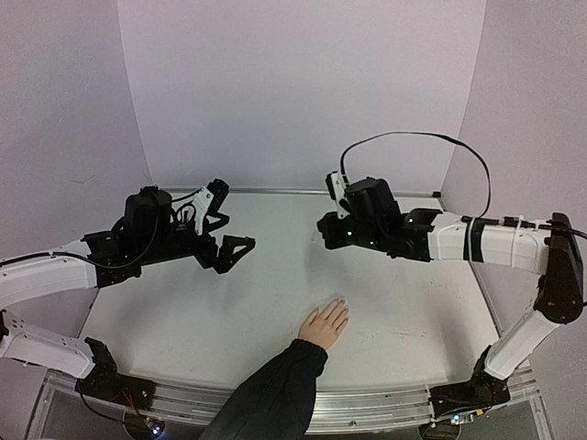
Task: Paint the nails
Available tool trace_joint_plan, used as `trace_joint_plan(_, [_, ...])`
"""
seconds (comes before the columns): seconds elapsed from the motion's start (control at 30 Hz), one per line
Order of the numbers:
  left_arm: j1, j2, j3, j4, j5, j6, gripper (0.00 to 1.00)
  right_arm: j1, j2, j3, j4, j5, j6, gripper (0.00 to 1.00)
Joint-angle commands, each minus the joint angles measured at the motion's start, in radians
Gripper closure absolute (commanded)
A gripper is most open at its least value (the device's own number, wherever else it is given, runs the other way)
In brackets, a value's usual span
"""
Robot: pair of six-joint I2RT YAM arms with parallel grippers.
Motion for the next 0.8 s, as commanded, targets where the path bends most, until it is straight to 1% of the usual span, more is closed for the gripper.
trace_joint_plan(0.0, [-0.001, -0.052, -0.006, 0.044, -0.019, -0.011, 0.01, -0.130, -0.036, -0.133, 0.044, 0.257, 0.088, 1.00])
trace_joint_plan(0.13, [-0.001, -0.058, -0.012, 0.043, -0.024, -0.009, 0.00, -0.271, -0.025, -0.252, 0.079, 0.292, 0.199, 1.00])
trace_joint_plan(0.27, [-0.001, -0.061, -0.019, 0.041, -0.034, -0.012, 0.01, -0.332, -0.023, -0.356, 0.142, 0.364, 0.249, 1.00])
trace_joint_plan(0.37, [-0.001, -0.066, -0.025, 0.041, -0.035, -0.014, 0.01, -0.393, -0.002, -0.404, 0.184, 0.325, 0.280, 1.00])
trace_joint_plan(0.67, [-0.001, -0.074, -0.034, 0.036, -0.045, -0.016, 0.01, -0.407, 0.029, -0.481, 0.261, 0.339, 0.324, 1.00])
trace_joint_plan(0.77, [-0.001, -0.075, -0.033, 0.034, -0.052, -0.015, 0.01, -0.412, 0.039, -0.492, 0.267, 0.330, 0.331, 0.97])
